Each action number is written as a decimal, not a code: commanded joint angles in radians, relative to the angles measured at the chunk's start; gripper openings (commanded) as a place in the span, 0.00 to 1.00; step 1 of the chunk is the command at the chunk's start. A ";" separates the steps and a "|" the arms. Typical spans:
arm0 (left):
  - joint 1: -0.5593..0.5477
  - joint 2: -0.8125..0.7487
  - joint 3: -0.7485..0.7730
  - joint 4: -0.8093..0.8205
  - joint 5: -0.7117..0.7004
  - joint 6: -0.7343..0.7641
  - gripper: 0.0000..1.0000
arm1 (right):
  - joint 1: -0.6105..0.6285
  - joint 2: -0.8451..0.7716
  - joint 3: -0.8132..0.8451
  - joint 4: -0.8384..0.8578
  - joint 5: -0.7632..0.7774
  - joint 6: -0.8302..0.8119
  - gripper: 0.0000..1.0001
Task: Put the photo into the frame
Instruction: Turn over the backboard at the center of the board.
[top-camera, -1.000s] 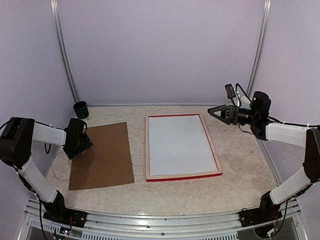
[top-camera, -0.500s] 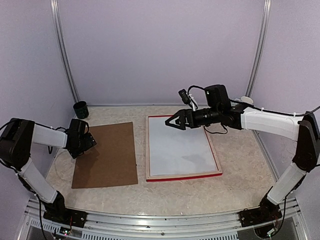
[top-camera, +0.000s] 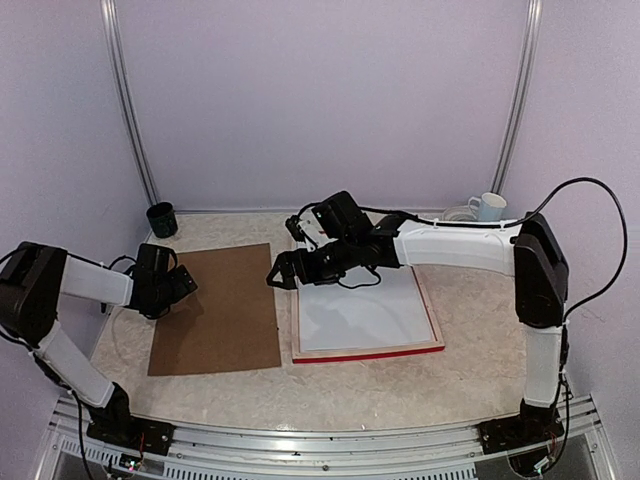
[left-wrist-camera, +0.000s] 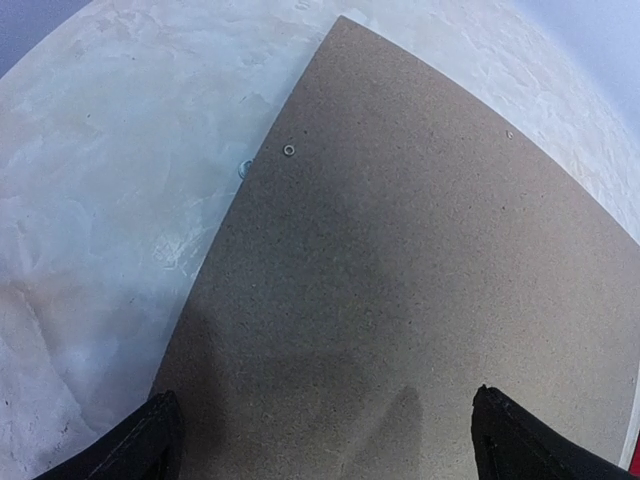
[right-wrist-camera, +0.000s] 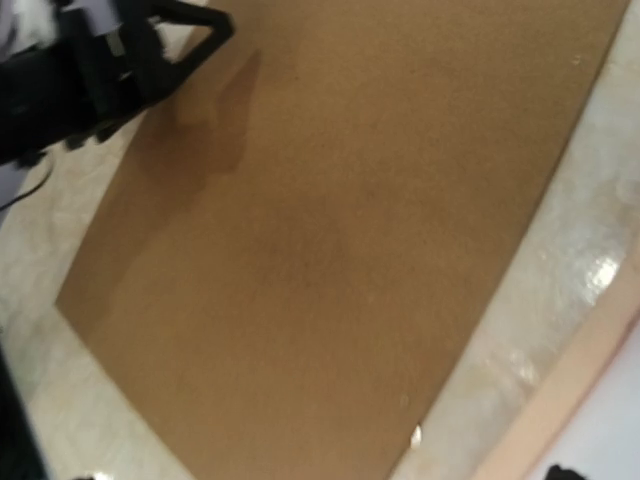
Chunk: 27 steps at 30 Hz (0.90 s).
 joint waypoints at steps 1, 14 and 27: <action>-0.013 0.002 -0.043 0.022 0.098 -0.015 0.99 | 0.030 0.112 0.160 -0.090 0.078 0.061 0.96; -0.017 -0.077 -0.111 0.115 0.117 0.005 0.99 | 0.075 0.405 0.493 -0.214 0.142 0.175 0.95; -0.018 -0.204 -0.118 0.026 -0.101 -0.002 0.99 | 0.091 0.479 0.531 -0.231 0.150 0.231 0.94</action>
